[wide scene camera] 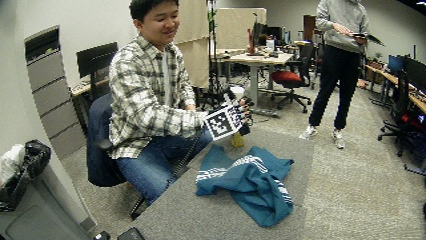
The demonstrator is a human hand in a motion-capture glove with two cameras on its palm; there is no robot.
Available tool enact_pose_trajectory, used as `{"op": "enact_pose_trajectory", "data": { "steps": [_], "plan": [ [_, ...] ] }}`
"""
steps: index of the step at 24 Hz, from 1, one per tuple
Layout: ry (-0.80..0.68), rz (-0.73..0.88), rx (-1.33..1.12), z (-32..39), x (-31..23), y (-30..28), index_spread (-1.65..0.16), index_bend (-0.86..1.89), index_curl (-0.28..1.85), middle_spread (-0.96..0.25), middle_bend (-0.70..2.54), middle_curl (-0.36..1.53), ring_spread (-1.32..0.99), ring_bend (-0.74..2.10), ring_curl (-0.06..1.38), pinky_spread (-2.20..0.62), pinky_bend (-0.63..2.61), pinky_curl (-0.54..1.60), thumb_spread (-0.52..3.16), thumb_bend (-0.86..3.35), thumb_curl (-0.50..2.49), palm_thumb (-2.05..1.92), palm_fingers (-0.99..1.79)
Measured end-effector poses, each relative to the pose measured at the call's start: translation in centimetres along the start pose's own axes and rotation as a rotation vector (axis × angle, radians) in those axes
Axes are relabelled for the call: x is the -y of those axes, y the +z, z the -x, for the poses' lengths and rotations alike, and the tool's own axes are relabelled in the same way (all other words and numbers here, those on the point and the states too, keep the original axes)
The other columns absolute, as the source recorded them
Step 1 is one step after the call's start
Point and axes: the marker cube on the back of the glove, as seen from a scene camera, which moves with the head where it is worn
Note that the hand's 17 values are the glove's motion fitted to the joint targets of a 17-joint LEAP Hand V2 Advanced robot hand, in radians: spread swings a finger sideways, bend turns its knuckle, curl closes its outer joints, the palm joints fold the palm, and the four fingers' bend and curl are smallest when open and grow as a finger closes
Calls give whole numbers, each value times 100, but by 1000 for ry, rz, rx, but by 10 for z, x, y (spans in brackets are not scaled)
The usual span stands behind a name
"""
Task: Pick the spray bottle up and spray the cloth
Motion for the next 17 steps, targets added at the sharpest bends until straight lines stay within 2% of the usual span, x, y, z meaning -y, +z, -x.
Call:
{"op": "enact_pose_trajectory", "data": {
  "steps": [3,7,11,17],
  "plan": [
    [-1,43,-29,-2,-2,-2,-29,0,23,-11,28,52,-12,56,49,1,59,42,71,-3,68,102,40],
    [9,111,-25,1,-6,-2,-34,8,22,-12,19,48,-8,49,46,8,58,40,78,-5,65,96,10],
    [15,185,-92,-2,-12,-6,-38,10,20,-12,18,44,-4,42,41,12,57,37,83,-5,63,91,-4],
    [32,267,-315,-6,-28,-24,-40,15,21,-12,17,41,2,34,35,14,54,32,88,-7,58,78,-8]
  ]
}}
